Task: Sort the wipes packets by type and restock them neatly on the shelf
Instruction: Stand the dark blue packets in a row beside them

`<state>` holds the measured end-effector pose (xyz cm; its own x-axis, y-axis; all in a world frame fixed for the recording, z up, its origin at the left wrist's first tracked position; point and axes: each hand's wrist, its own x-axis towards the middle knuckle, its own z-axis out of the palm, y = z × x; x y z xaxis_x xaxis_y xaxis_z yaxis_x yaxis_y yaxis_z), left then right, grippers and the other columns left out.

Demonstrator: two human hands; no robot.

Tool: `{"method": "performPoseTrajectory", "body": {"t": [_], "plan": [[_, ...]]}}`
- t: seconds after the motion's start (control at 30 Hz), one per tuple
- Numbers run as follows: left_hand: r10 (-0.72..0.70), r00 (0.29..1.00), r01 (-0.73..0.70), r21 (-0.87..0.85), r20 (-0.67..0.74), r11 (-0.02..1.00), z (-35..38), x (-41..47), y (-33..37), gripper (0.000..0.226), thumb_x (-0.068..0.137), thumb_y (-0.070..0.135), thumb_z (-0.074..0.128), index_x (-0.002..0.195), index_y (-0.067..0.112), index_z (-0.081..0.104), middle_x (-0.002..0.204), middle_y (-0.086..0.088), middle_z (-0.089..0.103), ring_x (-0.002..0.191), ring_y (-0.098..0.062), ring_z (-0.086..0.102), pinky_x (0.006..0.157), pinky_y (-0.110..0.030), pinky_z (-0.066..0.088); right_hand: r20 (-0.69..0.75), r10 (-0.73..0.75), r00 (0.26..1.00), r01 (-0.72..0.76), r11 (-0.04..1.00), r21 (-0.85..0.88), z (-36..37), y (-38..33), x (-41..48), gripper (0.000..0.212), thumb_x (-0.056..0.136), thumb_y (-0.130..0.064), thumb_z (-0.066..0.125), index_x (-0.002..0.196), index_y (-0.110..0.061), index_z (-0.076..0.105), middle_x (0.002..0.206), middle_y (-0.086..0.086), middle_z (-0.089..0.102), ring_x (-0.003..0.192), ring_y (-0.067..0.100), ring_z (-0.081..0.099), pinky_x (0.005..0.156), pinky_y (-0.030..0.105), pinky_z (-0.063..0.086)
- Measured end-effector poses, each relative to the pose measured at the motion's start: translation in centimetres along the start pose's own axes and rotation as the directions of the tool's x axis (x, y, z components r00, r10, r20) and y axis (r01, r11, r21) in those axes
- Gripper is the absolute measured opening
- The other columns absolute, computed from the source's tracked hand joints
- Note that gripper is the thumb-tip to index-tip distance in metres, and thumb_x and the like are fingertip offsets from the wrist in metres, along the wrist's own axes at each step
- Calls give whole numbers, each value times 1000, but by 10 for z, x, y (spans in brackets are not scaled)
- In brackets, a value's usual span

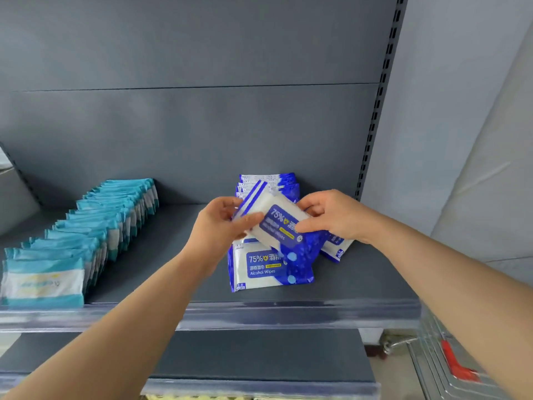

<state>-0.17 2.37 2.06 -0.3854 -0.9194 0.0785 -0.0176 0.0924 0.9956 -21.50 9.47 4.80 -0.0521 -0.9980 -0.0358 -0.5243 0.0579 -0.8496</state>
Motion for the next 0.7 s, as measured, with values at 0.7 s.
{"method": "performPoseTrajectory", "body": {"t": [0.7], "plan": [[7,995,-47,431,95,901,-22,-8,-38,70,75,20,81,123,29,32,101,7,63,79,-3,65,60,-16,53,-222,-88,971,-31,876,-482,49,15,4,54,69,-46,80,115,-29,57,108,-12,48,94,7,51,81,28,46]]}}
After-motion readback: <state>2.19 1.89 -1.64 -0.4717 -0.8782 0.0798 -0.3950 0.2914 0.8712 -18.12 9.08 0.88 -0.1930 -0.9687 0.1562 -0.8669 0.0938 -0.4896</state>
